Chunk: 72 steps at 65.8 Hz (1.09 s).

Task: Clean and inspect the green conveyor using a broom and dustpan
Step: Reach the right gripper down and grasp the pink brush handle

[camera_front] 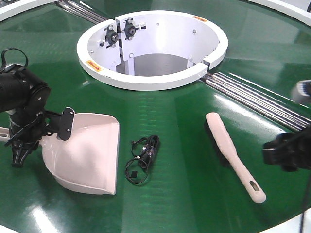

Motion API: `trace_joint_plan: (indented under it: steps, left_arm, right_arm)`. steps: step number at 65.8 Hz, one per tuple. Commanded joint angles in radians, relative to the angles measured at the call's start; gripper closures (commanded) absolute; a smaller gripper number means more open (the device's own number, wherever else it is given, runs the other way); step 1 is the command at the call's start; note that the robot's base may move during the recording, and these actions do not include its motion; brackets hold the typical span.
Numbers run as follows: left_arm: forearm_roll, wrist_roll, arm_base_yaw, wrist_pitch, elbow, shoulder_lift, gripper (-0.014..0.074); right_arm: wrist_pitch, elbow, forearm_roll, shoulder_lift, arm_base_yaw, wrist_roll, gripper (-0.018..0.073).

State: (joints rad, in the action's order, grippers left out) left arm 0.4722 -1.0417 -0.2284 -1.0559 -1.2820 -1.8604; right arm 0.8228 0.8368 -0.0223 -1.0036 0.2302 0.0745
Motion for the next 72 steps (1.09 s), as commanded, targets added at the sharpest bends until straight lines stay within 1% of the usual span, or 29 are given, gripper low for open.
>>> trace_joint_plan:
  steps: [1,9,23,37,52,64,72]
  left_arm:
    - [0.028,0.018,-0.005,-0.004,-0.029,0.046,0.0603]
    - [0.028,0.018,-0.005,-0.004,-0.029,0.046,0.0603]
    - [0.028,0.018,-0.005,-0.004,-0.029,0.046,0.0603]
    - [0.028,0.018,-0.005,-0.004,-0.029,0.046,0.0603]
    - [0.028,0.018,-0.005,-0.004,-0.029,0.046,0.0603]
    - [0.028,0.018,-0.005,-0.004,-0.029,0.046,0.0603]
    - [0.028,0.018,-0.005,-0.004,-0.029,0.046,0.0603]
  right_arm:
    - [0.002,0.087,-0.014,-0.078,0.033,0.012,0.0026]
    - [0.044,0.151,-0.008,-0.185,0.034,0.015,-0.0004]
    - [0.118,0.261,-0.003,-0.383,0.034,0.006,-0.0005]
    - [0.221,0.357,-0.003,-0.568,0.044,-0.005,-0.0005]
    - [0.245,0.408,-0.008,-0.701,0.041,0.022,-0.0005]
    - [0.251,0.418,-0.007,-0.775,0.041,0.042,-0.0002]
    - [0.248,0.418,-0.007,-0.803,0.041,0.055,0.0022]
